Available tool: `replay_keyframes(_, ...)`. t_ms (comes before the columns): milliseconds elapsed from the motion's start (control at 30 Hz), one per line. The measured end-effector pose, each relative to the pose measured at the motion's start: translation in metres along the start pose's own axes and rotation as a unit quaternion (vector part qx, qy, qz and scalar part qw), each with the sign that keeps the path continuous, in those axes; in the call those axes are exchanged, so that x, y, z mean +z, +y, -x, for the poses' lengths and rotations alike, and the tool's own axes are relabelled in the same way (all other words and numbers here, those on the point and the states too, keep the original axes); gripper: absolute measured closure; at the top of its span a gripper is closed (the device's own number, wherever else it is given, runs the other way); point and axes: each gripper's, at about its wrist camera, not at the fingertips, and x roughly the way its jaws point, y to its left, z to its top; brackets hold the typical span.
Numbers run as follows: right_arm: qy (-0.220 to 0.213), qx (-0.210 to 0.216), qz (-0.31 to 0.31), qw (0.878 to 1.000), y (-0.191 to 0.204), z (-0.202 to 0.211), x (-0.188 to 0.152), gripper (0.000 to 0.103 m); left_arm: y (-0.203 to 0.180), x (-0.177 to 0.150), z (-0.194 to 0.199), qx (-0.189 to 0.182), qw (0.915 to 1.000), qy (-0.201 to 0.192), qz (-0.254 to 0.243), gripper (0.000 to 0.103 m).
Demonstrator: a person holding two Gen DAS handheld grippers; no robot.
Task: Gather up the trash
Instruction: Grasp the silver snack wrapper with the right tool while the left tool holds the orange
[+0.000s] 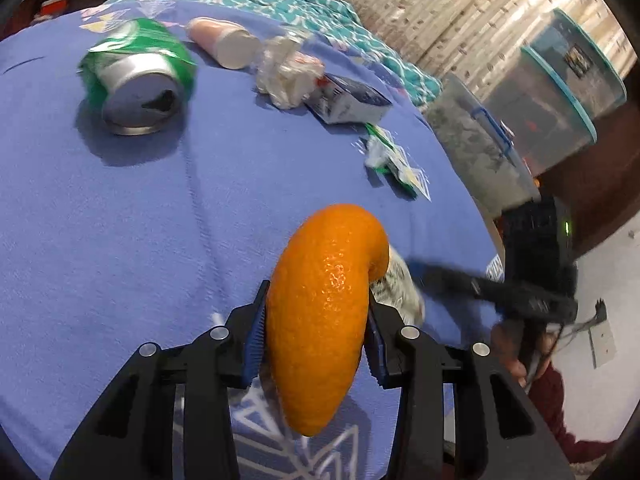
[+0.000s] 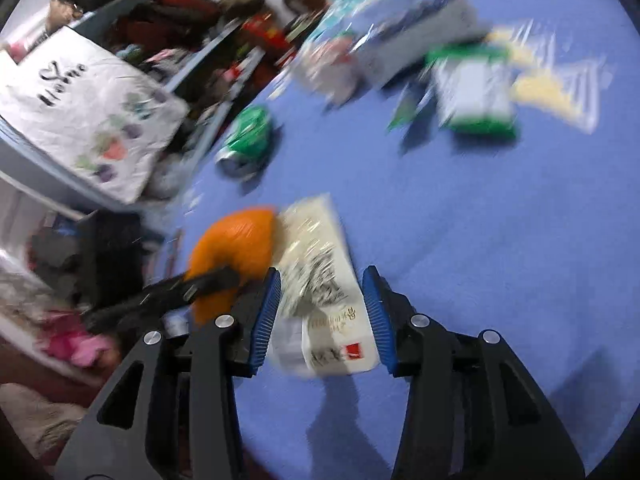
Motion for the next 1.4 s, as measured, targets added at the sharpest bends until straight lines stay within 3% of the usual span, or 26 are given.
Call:
replay_keyframes(133,0.027,0.060,0.018,0.998,0.015,-0.009,-0.024,0.056,0.013,0.005,0.002,-0.008,0.9997,-0.003,0.022,0.067)
replay_keyframes(300,0.007,0.119,-0.006,0.993,0.016,-0.015,-0.034,0.057,0.016,0.007,0.003,-0.007,0.9995,-0.007,0.028,0.067)
replay_keyframes(433,-0.005,0.128,-0.018,0.992,0.018,-0.021,-0.033,0.060,0.026,0.009,0.005,-0.022,0.9985,-0.008,0.049,0.067)
replay_keyframes(533,-0.006,0.151,-0.032,0.988,0.017,-0.023,-0.034,0.066,0.040,0.010,0.008,-0.054,0.9950,-0.008,0.083,0.068)
replay_keyframes(633,-0.018,0.199,-0.036,0.979,0.019,-0.018,-0.031,0.066,0.051,0.010,0.009,-0.079,0.9910,-0.006,0.108,0.068)
replay_keyframes(733,-0.028,0.272,-0.048,0.961,0.022,-0.019,-0.029,0.069,0.056,0.010,0.008,-0.098,0.9878,-0.004,0.121,0.068)
replay_keyframes(900,-0.011,0.183,-0.051,0.982,0.029,-0.041,-0.027,0.069,0.054,0.009,0.009,-0.096,0.9887,-0.005,0.115,0.068)
replay_keyframes(1100,-0.022,0.089,-0.033,0.995,0.031,-0.031,-0.028,0.068,0.051,0.010,0.009,-0.091,0.9901,-0.006,0.107,0.068)
replay_keyframes(1233,-0.004,0.019,-0.019,1.000,0.041,-0.029,-0.034,0.067,0.052,0.010,0.008,-0.094,0.9897,-0.005,0.108,0.069)
replay_keyframes(1400,0.005,-0.008,-0.016,1.000,0.047,-0.036,-0.037,0.068,0.051,0.010,0.008,-0.092,0.9908,-0.008,0.100,0.069)
